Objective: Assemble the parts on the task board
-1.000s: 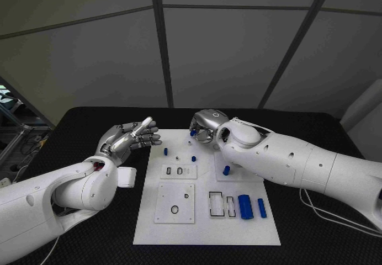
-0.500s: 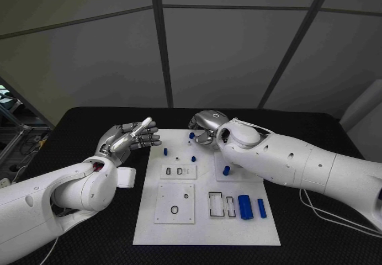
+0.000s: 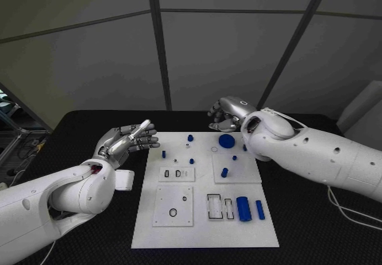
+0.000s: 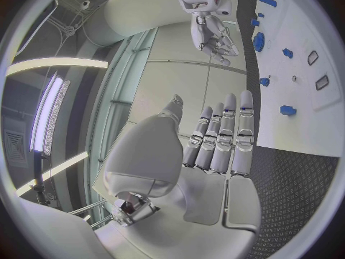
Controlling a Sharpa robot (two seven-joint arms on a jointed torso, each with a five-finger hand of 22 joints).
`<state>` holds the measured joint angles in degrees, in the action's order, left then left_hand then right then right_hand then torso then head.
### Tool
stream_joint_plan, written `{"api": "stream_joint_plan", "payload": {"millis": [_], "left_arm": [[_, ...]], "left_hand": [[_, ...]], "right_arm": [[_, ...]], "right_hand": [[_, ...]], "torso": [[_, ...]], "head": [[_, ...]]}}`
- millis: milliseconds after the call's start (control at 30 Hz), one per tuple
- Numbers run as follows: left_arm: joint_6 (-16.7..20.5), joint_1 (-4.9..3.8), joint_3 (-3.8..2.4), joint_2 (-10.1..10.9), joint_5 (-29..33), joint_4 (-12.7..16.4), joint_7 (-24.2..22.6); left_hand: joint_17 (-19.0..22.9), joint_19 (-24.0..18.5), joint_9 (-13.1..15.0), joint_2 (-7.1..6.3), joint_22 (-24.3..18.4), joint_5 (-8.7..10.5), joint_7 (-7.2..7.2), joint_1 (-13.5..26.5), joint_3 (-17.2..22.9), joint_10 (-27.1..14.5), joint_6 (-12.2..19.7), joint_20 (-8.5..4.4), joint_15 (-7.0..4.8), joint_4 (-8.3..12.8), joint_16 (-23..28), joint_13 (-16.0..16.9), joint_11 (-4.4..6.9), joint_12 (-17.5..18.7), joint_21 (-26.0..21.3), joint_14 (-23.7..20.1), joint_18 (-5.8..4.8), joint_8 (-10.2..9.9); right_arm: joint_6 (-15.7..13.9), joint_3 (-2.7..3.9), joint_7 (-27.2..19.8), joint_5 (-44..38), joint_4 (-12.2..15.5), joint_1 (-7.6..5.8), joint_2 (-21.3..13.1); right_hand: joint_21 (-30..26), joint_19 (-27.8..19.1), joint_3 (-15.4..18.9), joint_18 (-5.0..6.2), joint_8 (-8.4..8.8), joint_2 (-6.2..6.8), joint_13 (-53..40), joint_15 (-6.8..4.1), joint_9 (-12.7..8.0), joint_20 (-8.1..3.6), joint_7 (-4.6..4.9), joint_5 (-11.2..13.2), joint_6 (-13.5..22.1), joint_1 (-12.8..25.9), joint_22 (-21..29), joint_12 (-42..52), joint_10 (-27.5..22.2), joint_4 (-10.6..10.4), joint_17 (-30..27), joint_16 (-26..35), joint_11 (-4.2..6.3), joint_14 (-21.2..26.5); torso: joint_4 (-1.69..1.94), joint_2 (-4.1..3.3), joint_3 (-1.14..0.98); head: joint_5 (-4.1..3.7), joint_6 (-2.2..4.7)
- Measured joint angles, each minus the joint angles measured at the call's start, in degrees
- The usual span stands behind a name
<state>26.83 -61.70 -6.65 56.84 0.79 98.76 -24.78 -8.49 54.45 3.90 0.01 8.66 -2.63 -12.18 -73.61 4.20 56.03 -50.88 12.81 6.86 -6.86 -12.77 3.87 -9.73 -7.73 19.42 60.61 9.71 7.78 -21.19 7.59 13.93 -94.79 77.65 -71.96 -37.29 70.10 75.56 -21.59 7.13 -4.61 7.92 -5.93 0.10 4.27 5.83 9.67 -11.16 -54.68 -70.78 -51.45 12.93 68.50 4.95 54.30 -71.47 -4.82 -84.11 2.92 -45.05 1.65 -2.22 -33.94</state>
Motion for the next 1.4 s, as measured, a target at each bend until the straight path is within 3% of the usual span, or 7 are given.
{"api": "stream_joint_plan", "payload": {"millis": [67, 133, 233, 333, 400, 733, 1400], "left_arm": [[0.0, 0.00, 0.00, 0.1, 0.0, 0.0, 0.0], [0.0, 0.00, 0.00, 0.1, 0.0, 0.0, 0.0], [0.0, 0.00, 0.00, 0.1, 0.0, -0.1, 0.1], [0.0, 0.00, 0.00, 0.0, 0.0, -0.1, 0.1], [0.0, 0.00, 0.00, -0.1, 0.0, -0.1, 0.1], [0.0, 0.00, 0.00, -0.6, 0.0, -0.2, 0.1], [-0.1, 0.02, 0.01, -0.6, 0.0, -0.3, 0.2]], "left_hand": [[0.0, 0.0, 0.0, 0.00, 0.0, 0.00, 0.00, 0.0, 0.0, 0.0, 0.0, 0.00, 0.00, 0.0, 0.0, 0.0, 0.00, 0.0, 0.0, 0.0, 0.00, 0.0], [0.0, 0.0, 0.0, 0.00, 0.0, 0.00, 0.00, 0.0, 0.0, 0.0, 0.0, 0.00, 0.00, 0.0, 0.0, 0.0, 0.00, 0.0, 0.0, 0.0, 0.00, 0.0], [0.0, 0.0, 0.0, 0.00, 0.0, 0.00, 0.00, 0.0, 0.0, 0.0, 0.0, 0.00, 0.00, 0.0, 0.0, 0.0, 0.00, 0.0, -0.2, 0.0, 0.00, 0.0], [0.0, 0.0, 0.0, 0.00, 0.0, 0.00, 0.00, 0.0, 0.0, 0.0, 0.0, 0.00, 0.00, 0.0, 0.0, 0.0, 0.00, 0.0, -0.2, 0.0, 0.00, 0.0], [0.0, 0.0, 0.0, 0.00, 0.0, 0.00, 0.00, 0.0, 0.0, 0.0, 0.0, 0.00, 0.00, 0.0, 0.0, 0.0, 0.00, 0.0, -0.2, 0.0, 0.00, 0.0], [0.0, 0.0, 0.0, 0.01, 0.0, 0.00, 0.00, 0.0, -0.2, 0.0, 0.0, 0.00, 0.00, 0.2, 0.0, 0.0, 0.00, 0.0, -0.2, 0.0, 0.00, -0.2], [0.0, 0.0, 0.0, 0.31, 0.0, 0.00, 0.00, -0.3, -0.2, 0.0, 0.0, 0.00, 0.00, 0.2, 0.0, 0.0, 0.00, 0.0, -0.2, 0.0, 0.00, -0.2]], "right_arm": [[0.2, 0.79, 0.4, 1.4, 1.8, -0.04, -2.4], [0.8, 1.34, 1.0, 3.2, 3.5, -0.05, -4.8], [2.4, 1.81, 1.9, 5.5, 5.0, -0.04, -7.2], [4.2, 2.00, 2.7, 7.3, 5.3, -0.04, -8.7], [5.5, 2.05, 3.3, 8.4, 5.2, -0.03, -9.2], [9.9, 2.11, 4.6, 11.3, 2.2, 0.00, -6.5], [14.2, 1.77, 4.6, 13.6, -2.6, 0.32, -3.0]], "right_hand": [[1.1, 0.9, 3.4, -0.01, 0.36, 1.80, -1.9, -0.65, -0.2, -0.63, -0.70, -0.8, 1.0, 1.8, -1.8, 3.4, 5.1, -2.0, 1.7, -1.2, 0.82, 0.1], [2.6, 2.1, 10.5, -0.09, 0.34, 2.43, -5.8, -1.57, -0.2, -1.47, -1.30, -2.3, 2.6, 1.1, -4.4, 8.6, 8.2, -4.7, 4.2, -2.8, 1.73, 0.1], [5.3, 3.9, 19.1, -1.39, -1.32, 2.06, -24.6, -2.31, 0.1, -1.60, -1.56, -3.3, 3.9, -3.9, -9.0, 27.8, 9.0, -10.9, 9.8, -6.3, 1.93, 0.1], [7.3, 4.9, 21.6, -1.40, -3.77, 3.58, -47.5, -1.58, 0.4, -1.52, -1.24, -3.5, 5.5, -8.1, -12.4, 49.2, 7.9, -17.8, 14.7, -9.2, 1.34, 0.1], [7.9, 5.1, 21.8, -2.28, -4.92, 2.84, -53.9, -1.42, 0.5, -1.33, -0.86, -3.8, 6.0, -9.6, -13.5, 55.1, 7.3, -20.5, 16.5, -10.1, 1.15, 0.1], [8.8, 5.4, 21.7, -2.27, -5.85, 2.33, -59.0, -1.42, 0.5, -1.02, -0.82, -4.5, 6.4, -10.1, -15.6, 59.2, 8.0, -21.2, 19.6, -11.4, 0.94, 0.1], [9.3, 5.5, 21.2, -2.26, -7.15, 1.31, -60.0, -1.01, 0.5, -0.83, -0.51, -7.3, 7.1, -11.8, -16.5, 59.8, 8.0, -21.0, 20.7, -12.3, 0.92, 0.1]], "torso": [[-0.12, 0.04, -0.06], [-0.28, 0.08, -0.14], [-0.53, 0.15, -0.30], [-0.77, 0.20, -0.45], [-0.87, 0.20, -0.54], [-0.84, 0.12, -0.55], [-0.76, 0.08, -0.53]], "head": [[-0.08, 0.10], [-0.19, 0.12], [-0.37, 0.19], [-0.43, 0.22], [-0.43, 0.25], [-0.81, 0.01], [-0.82, -0.89]]}}
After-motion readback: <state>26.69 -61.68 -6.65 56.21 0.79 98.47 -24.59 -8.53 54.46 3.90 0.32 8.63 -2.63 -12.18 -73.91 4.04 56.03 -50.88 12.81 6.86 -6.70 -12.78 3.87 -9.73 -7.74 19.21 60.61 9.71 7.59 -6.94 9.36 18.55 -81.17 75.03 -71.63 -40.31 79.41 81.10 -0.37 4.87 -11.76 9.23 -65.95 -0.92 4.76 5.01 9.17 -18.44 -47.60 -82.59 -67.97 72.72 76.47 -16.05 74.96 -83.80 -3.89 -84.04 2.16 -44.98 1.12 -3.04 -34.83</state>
